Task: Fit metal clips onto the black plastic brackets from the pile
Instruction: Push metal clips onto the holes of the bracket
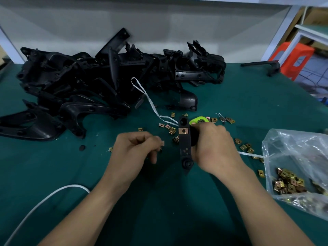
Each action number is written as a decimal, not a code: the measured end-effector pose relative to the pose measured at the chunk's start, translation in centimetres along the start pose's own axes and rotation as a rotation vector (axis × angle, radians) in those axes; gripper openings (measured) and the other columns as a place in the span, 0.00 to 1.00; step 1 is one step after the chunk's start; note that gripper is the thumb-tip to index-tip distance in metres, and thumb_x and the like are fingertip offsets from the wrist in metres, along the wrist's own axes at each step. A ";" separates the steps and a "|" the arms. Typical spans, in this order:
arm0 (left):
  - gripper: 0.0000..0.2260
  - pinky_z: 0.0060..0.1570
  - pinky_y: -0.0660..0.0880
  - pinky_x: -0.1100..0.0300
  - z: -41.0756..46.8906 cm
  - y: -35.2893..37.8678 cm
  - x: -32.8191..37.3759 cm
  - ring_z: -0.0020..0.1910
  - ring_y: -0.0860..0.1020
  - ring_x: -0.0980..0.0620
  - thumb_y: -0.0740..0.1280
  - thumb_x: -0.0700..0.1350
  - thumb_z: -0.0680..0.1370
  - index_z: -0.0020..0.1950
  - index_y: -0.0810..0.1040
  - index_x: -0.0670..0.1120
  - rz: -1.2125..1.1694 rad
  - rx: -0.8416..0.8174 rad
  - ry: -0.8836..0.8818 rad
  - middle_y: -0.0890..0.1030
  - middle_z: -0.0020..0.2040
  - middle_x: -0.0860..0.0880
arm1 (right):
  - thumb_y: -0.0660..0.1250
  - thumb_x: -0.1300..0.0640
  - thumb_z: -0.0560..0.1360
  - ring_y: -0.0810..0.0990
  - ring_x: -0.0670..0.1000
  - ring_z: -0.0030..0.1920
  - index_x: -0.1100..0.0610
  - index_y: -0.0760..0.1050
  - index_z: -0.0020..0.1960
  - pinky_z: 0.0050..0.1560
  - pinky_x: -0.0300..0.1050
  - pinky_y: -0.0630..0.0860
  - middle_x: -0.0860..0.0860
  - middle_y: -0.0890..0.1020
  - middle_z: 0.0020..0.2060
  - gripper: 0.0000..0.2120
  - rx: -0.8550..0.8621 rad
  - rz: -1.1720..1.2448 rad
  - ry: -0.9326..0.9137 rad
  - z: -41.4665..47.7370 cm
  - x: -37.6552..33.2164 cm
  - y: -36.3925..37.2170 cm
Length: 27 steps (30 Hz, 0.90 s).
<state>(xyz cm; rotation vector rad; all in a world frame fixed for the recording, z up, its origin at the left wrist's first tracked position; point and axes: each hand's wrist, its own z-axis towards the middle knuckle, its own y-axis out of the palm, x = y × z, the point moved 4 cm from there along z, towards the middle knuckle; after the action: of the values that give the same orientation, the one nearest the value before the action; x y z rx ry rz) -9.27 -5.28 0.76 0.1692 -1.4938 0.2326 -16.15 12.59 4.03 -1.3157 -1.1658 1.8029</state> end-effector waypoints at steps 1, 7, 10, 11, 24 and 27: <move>0.14 0.39 0.72 0.68 -0.2 0.2 0.1 0.32 0.77 0.53 0.72 0.52 0.71 0.30 0.82 0.44 -0.014 -0.044 0.007 0.79 0.27 0.44 | 0.71 0.54 0.68 0.69 0.60 0.36 0.46 0.67 0.35 0.39 0.48 0.68 0.45 0.67 0.30 0.13 0.019 -0.027 -0.006 0.0 0.1 0.1; 0.12 0.36 0.71 0.71 -0.8 1.1 0.5 0.34 0.80 0.54 0.71 0.47 0.76 0.34 0.87 0.45 -0.004 -0.216 0.006 0.85 0.33 0.45 | 0.73 0.54 0.66 0.68 0.59 0.35 0.47 0.69 0.40 0.38 0.47 0.66 0.44 0.63 0.29 0.12 0.085 -0.098 0.015 0.0 0.1 0.4; 0.13 0.37 0.71 0.70 -0.9 1.3 0.6 0.34 0.80 0.53 0.71 0.47 0.76 0.34 0.87 0.46 0.012 -0.218 0.012 0.85 0.33 0.45 | 0.72 0.54 0.66 0.67 0.59 0.35 0.48 0.72 0.42 0.38 0.47 0.65 0.44 0.62 0.28 0.10 0.124 -0.137 0.017 0.1 0.4 0.4; 0.13 0.37 0.71 0.70 -0.9 1.3 0.6 0.34 0.80 0.53 0.71 0.48 0.76 0.34 0.87 0.46 0.015 -0.215 0.012 0.85 0.33 0.45 | 0.72 0.54 0.66 0.67 0.58 0.35 0.49 0.73 0.42 0.38 0.47 0.64 0.44 0.62 0.28 0.09 0.129 -0.145 0.012 0.1 0.4 0.4; 0.13 0.35 0.71 0.66 -0.9 1.3 0.5 0.33 0.79 0.51 0.71 0.50 0.76 0.35 0.86 0.45 0.015 -0.177 -0.025 0.85 0.32 0.45 | 0.70 0.56 0.67 0.69 0.60 0.36 0.48 0.69 0.40 0.39 0.48 0.66 0.47 0.66 0.30 0.11 0.079 -0.135 0.010 0.2 0.4 0.6; 0.14 0.35 0.71 0.66 -0.9 1.4 0.6 0.33 0.79 0.52 0.72 0.49 0.77 0.34 0.86 0.44 -0.012 -0.174 -0.024 0.85 0.33 0.45 | 0.70 0.57 0.67 0.69 0.59 0.36 0.48 0.68 0.40 0.39 0.48 0.66 0.49 0.70 0.31 0.11 0.070 -0.132 0.017 0.2 0.3 0.5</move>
<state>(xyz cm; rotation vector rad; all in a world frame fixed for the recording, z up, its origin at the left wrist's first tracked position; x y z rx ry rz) -8.72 -3.72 1.29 0.0410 -1.5285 0.0906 -16.43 12.55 3.48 -1.1837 -1.1429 1.7184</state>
